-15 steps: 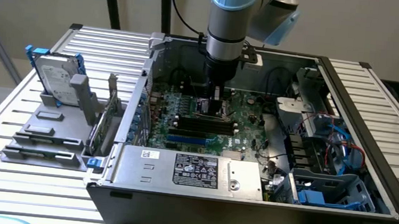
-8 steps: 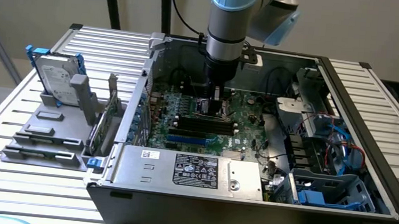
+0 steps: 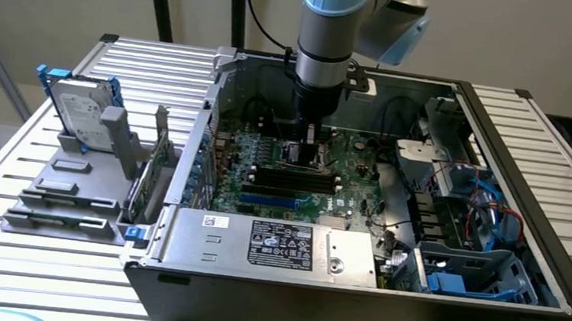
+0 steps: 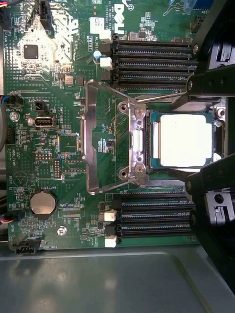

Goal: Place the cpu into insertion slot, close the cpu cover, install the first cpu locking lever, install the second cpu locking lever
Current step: 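Place the cpu into insertion slot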

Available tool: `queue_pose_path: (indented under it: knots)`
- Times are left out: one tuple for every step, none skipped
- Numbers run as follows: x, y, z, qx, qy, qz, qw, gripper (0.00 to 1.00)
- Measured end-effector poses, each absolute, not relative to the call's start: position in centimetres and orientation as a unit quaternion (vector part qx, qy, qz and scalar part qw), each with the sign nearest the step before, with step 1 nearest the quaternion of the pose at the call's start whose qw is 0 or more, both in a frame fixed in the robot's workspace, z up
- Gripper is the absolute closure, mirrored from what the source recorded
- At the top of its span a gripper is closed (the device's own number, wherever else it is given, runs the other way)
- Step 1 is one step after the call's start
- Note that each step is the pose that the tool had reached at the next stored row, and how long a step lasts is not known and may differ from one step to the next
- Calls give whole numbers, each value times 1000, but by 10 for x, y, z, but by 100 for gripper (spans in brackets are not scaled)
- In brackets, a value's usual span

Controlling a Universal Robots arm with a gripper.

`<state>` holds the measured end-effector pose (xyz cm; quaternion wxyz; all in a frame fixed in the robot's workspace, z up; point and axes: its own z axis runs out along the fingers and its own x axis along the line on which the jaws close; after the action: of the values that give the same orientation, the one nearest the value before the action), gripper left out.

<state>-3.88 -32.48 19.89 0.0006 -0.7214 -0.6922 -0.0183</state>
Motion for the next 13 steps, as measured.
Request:
queue_pose_path:
  knots:
    - [-39, -325, 199, -722, -692, -18, 1, 46]
    - [-39, -324, 199, -722, -692, -18, 1, 46]
    - [-39, -324, 199, -722, -691, -18, 1, 46]
    - [-39, -324, 199, -722, -691, -18, 0, 46]
    - [-39, -324, 199, -723, -691, -18, 0, 46]
    - [-39, -324, 199, -723, -691, -18, 0, 46]
    - [-39, -324, 199, -723, -691, -18, 0, 46]
    - [-39, -324, 199, -723, -691, -18, 0, 46]
    - [-39, -324, 198, -723, -691, -18, 0, 46]
    - [-39, -324, 198, -723, -691, -18, 0, 46]
    - [-39, -324, 198, -723, -691, -18, 0, 46]
    - [-39, -324, 198, -723, -691, -18, 0, 46]
    - [-39, -324, 198, -723, -691, -18, 0, 46]
